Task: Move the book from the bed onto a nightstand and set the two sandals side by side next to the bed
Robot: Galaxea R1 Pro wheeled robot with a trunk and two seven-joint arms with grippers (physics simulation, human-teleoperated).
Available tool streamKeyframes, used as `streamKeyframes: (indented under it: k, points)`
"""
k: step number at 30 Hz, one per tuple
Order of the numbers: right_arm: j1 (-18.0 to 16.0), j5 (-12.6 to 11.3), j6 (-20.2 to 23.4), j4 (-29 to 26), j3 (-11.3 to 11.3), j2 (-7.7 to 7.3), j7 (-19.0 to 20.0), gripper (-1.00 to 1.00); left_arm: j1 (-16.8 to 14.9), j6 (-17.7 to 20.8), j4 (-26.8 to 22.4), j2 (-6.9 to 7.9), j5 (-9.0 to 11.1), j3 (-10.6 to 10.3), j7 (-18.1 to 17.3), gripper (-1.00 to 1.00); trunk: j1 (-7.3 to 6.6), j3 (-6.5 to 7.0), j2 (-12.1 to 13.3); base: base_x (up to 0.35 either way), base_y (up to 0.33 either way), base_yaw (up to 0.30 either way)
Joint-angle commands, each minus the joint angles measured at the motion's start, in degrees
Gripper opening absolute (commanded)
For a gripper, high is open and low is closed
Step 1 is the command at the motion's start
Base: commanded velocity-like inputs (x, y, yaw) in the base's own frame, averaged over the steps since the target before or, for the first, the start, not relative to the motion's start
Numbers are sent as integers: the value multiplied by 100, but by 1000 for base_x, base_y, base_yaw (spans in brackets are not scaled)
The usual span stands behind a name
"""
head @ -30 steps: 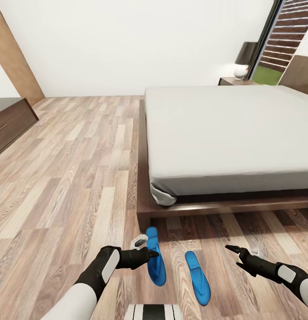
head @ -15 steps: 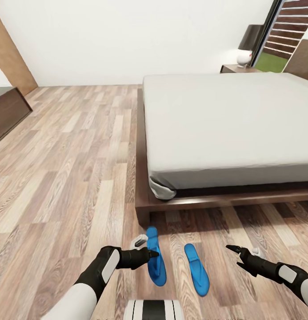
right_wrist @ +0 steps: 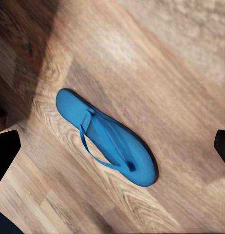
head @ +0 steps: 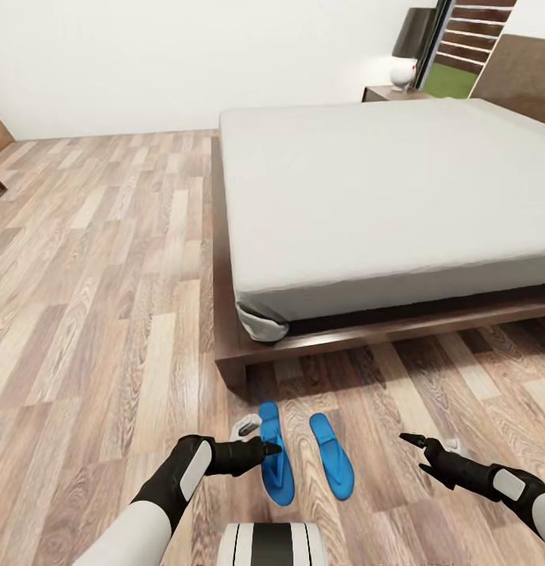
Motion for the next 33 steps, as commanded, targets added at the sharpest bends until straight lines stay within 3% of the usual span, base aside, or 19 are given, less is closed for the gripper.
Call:
streamKeyframes:
  k: [1,26,28,33]
  points:
    - [-9,-4,38,18,-48,-3,7,100,-2,40,-4,-7,1,40,-16,-100,1,-27,-3,0,0,-101]
    - [-9,-4,32,18,-39,6,18,100,-1,25,-5,-7,23,40,-27,-100,66,-581,-37,0,0,-11]
    - [-9,-4,31,18,-39,6,18,100,-2,22,-5,-7,78,40,-30,-100,71,-625,-40,0,0,0]
    - [-9,-4,32,18,-39,6,18,100,-2,-104,-8,-7,500,36,-27,-100,84,-736,-46,0,0,0]
